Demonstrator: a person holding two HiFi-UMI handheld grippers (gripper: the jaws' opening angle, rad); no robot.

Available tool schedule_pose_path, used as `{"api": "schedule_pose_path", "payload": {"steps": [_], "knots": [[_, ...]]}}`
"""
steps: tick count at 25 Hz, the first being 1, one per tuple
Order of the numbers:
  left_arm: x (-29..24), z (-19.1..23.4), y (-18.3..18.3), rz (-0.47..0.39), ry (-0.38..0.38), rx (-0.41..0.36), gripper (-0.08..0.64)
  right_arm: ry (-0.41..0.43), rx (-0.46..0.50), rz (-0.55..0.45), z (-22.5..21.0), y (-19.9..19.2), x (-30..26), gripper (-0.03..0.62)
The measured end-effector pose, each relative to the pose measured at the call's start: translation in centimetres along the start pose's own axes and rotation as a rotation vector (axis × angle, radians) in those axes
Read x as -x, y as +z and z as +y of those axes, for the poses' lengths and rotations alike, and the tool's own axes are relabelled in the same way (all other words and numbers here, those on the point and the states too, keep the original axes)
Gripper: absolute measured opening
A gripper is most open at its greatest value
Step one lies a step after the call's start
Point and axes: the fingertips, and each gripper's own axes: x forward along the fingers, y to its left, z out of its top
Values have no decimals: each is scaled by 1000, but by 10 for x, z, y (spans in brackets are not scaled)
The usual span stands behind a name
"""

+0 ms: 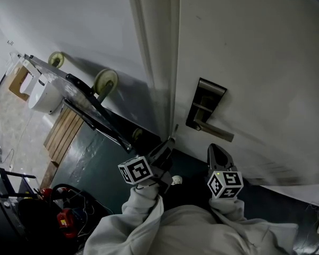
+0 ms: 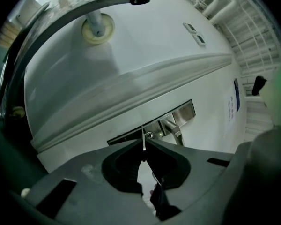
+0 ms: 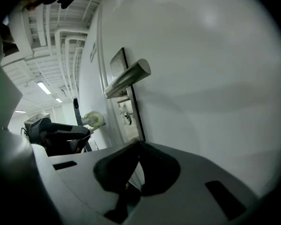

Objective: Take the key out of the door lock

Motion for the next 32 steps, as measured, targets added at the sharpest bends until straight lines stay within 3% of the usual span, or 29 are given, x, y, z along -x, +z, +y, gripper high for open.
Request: {"api": "schedule_pose_path", "payload": {"steps": [11,16,22,26,32], "knots": [[8,7,20,23,123,-337,28,-5,24,-18,0,10,0,52],[11,10,31,35,183,-543,28,-28,23,-26,-8,12,0,52],[10,6,40,18,197,-693,28,-50,26,-38,-15,16,1,52],[7,-1,42,7,207,-843,28,-51,50,-60,-16,22,3,52],[1,-9,38,-9,193,-915,28,-63,82,-86,-20,30,5,52]]}}
